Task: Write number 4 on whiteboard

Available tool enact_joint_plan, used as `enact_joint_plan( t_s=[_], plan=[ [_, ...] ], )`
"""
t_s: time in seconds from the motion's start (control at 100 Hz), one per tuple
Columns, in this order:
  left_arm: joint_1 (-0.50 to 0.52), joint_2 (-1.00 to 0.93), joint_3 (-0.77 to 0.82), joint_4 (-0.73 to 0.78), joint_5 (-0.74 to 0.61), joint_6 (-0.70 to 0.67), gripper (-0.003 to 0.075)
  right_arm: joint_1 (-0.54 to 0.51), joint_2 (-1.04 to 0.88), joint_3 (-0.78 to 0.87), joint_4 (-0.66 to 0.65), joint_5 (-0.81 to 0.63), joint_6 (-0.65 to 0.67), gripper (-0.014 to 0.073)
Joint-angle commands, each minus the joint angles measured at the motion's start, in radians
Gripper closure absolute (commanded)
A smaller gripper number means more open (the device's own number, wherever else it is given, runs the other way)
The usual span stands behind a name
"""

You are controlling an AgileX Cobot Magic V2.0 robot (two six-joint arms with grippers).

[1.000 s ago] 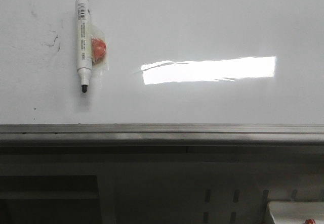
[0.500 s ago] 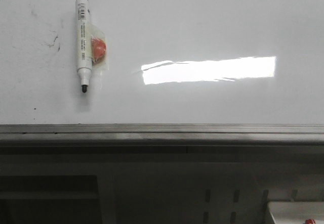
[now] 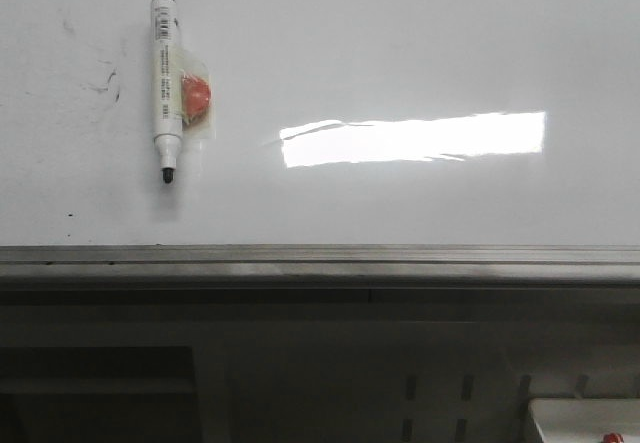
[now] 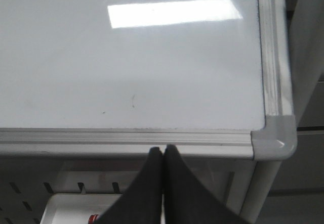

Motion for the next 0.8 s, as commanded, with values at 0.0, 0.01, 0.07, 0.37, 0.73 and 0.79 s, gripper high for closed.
enact_joint_plan(
  t_s=[0.0, 0.01, 0.07, 0.37, 0.73, 0.79],
  plan=[
    [0.001, -0.025, 0.035, 0.033, -0.053, -0.007, 0.0741, -0.006, -0.016, 0.022, -0.002, -0.063, 0.0, 0.0658],
    [0.001, -0.025, 0.035, 0.038, -0.053, -0.007, 0.0741, -0.006, -0.016, 0.022, -0.002, -0.063, 0.0, 0.0658],
    [0.001, -0.025, 0.035, 0.038, -0.055, -0.007, 0.0741, -0.006, -0.016, 0.022, -0.002, -0.056, 0.0, 0.0658],
    [0.001, -0.025, 0.035, 0.036, -0.091, -0.007, 0.0741, -0.006, -0.016, 0.022, -0.008, -0.059, 0.0, 0.0658],
    [0.001, -0.025, 0.033, 0.035, -0.262, -0.007, 0.0741, -0.006, -0.014, 0.022, -0.017, -0.16, 0.0, 0.0658],
    [0.001, -0.025, 0.027, 0.035, -0.268, -0.007, 0.0741, -0.006, -0.014, 0.022, 0.011, -0.166, 0.0, 0.0658]
  ],
)
